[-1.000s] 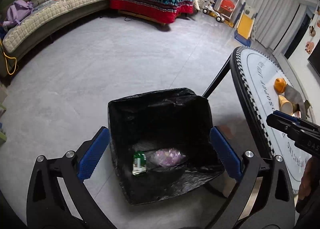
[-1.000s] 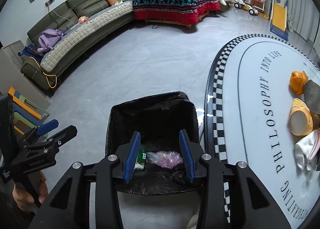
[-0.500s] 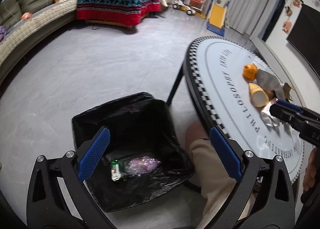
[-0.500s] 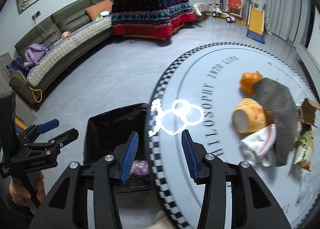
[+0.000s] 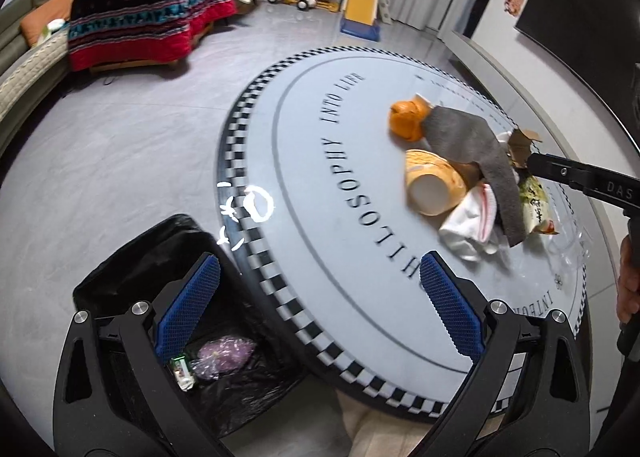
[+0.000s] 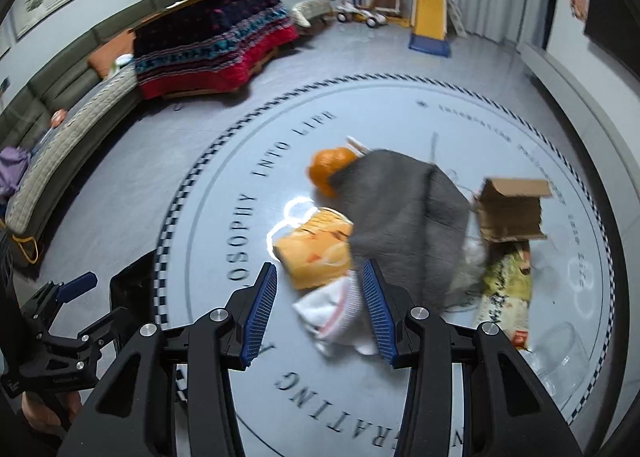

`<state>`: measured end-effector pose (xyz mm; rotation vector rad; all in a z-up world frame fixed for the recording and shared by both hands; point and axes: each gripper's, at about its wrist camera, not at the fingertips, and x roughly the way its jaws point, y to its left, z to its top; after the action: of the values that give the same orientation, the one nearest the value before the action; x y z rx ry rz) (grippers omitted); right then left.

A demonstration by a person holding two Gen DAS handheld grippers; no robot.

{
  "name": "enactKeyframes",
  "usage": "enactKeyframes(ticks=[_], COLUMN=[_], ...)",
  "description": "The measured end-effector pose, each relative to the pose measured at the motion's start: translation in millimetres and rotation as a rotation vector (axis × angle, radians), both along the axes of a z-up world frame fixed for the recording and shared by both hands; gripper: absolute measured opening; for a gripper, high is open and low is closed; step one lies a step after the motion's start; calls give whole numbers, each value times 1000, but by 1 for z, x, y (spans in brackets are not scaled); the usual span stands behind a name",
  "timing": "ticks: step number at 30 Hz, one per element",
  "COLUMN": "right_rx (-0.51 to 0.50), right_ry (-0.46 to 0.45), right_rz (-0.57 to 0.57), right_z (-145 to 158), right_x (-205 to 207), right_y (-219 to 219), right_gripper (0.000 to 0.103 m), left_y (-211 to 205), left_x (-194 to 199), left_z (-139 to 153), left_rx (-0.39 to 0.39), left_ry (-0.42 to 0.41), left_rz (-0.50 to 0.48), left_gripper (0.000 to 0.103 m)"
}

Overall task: Collect trash
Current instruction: 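Grasp the grey felt cloth with the right gripper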

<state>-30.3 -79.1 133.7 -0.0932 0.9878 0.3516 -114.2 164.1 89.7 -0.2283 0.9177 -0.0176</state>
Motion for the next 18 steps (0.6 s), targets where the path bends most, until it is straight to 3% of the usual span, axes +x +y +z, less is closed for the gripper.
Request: enactKeyframes(ticks=[10, 11, 13, 14, 18], right_rx=[-17, -16, 2, 16, 37], right_ry=[117, 132, 164, 174, 78], right_rz=[-77, -75, -54, -40, -28], right_z=[-44, -49, -56, -57, -27], right_x=[29, 31, 34, 34, 24], right_y=[-34, -34, -34, -34, -37], right_gripper=[38, 35, 18, 3, 3], left_y=[-26, -27, -29, -30, -39], left_x=[20, 21, 25, 27, 43], left_z=[-7, -8, -8, -8, -8], left_rx=[3, 5, 8, 8, 15], left_ry=[29, 31, 36, 39, 44], left_rz=[-62, -63, -65, -66, -80], left_gripper=[97, 97, 97, 97, 97])
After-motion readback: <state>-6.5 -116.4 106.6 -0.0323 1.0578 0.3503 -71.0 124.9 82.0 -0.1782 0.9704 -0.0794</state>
